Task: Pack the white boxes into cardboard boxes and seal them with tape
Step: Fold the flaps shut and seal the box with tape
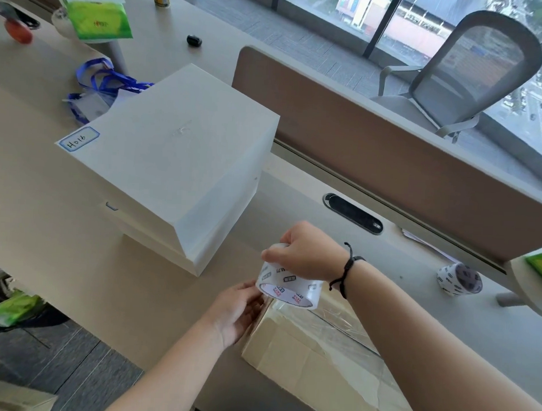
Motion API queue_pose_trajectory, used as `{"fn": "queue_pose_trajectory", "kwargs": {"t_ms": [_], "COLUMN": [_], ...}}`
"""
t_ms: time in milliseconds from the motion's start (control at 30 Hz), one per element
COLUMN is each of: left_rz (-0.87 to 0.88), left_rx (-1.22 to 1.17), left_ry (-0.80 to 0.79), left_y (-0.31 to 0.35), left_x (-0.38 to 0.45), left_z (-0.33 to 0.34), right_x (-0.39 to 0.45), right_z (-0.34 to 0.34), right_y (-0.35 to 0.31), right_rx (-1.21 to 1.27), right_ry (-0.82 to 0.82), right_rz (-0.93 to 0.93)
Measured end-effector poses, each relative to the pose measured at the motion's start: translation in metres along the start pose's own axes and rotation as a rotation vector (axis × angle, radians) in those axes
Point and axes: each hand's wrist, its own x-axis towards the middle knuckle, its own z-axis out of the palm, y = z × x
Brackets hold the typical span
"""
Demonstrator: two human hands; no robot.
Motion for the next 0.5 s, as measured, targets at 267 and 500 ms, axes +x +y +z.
{"fn": "queue_pose_trajectory", "kwargs": {"t_ms": [267,500], "left_rz": [-0.022,0.04], "left_rx": [0.335,0.343], "left_ry": [0.035,0.075], "left_y": [0.016,0.014], "left_x": [0.009,0.01], "left_z": [0.013,0.017], "right_x": [-0.006,-0.03], "right_z": [-0.006,-0.015], "right_y": [0.008,0.036], "right_rx": [0.019,0.075], "right_ry": [-0.002,-0.018], "right_rz": [0.002,0.032]}}
